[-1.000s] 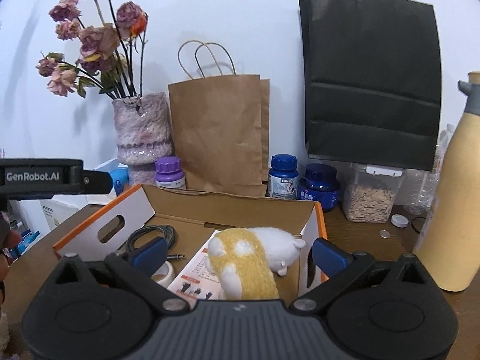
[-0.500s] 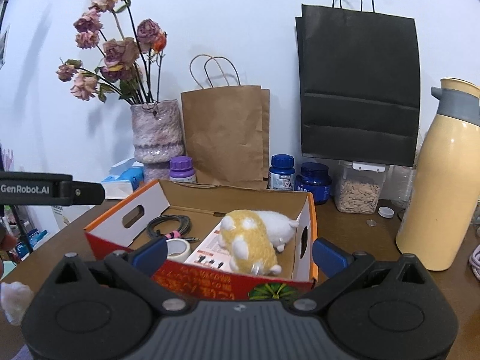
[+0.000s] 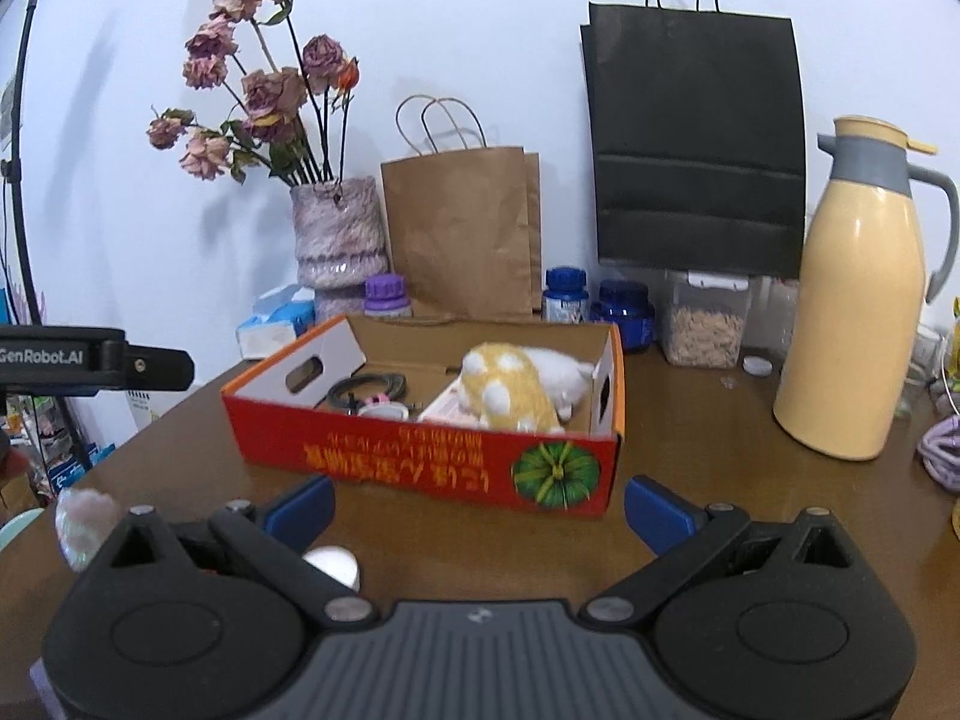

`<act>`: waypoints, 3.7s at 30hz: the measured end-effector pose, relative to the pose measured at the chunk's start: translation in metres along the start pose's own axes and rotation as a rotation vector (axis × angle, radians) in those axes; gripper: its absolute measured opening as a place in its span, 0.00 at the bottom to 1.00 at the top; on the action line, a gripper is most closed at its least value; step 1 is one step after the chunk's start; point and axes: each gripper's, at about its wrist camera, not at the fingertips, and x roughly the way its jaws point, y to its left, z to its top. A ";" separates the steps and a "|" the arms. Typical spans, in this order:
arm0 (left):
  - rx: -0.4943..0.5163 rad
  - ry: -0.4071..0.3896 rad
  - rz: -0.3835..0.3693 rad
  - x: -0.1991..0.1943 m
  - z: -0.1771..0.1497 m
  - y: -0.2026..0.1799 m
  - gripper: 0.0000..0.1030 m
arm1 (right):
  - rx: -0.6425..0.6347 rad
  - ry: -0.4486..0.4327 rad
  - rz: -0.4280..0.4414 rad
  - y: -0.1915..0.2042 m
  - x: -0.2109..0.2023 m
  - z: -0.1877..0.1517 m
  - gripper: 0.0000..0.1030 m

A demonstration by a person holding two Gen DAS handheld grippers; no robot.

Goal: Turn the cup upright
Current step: 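Withdraw both open tools from the box back toward the table items, then grasp the blue pouch with the right gripper, then grasp the purple drawstring pouch with the left gripper while the right gripper holds the blue pouch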

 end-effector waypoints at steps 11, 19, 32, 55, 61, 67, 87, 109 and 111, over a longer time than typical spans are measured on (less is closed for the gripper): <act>0.011 0.030 -0.016 -0.029 -0.035 0.004 1.00 | -0.005 0.044 -0.008 -0.004 -0.028 -0.035 1.00; 0.002 0.025 -0.024 -0.048 -0.054 0.009 1.00 | -0.022 0.043 0.015 -0.002 -0.049 -0.054 1.00; 0.034 0.031 -0.003 -0.067 -0.079 0.019 1.00 | -0.173 0.099 0.045 0.000 -0.073 -0.077 1.00; 0.093 0.044 0.016 -0.085 -0.105 0.034 1.00 | -0.232 0.300 0.119 0.009 -0.019 -0.088 0.99; 0.092 0.048 0.024 -0.085 -0.108 0.036 1.00 | -0.153 0.311 0.147 0.006 -0.005 -0.087 0.99; 0.091 0.055 0.025 -0.082 -0.108 0.035 1.00 | -0.145 0.265 0.159 0.007 -0.011 -0.087 0.67; 0.113 0.110 0.012 -0.058 -0.110 0.026 1.00 | -0.131 -0.064 -0.001 0.004 -0.058 -0.091 0.61; 0.204 0.310 -0.058 -0.005 -0.121 0.031 1.00 | -0.124 -0.069 -0.005 0.005 -0.059 -0.091 0.61; 0.183 0.296 -0.064 -0.004 -0.122 0.034 1.00 | -0.122 -0.068 -0.006 0.004 -0.059 -0.091 0.61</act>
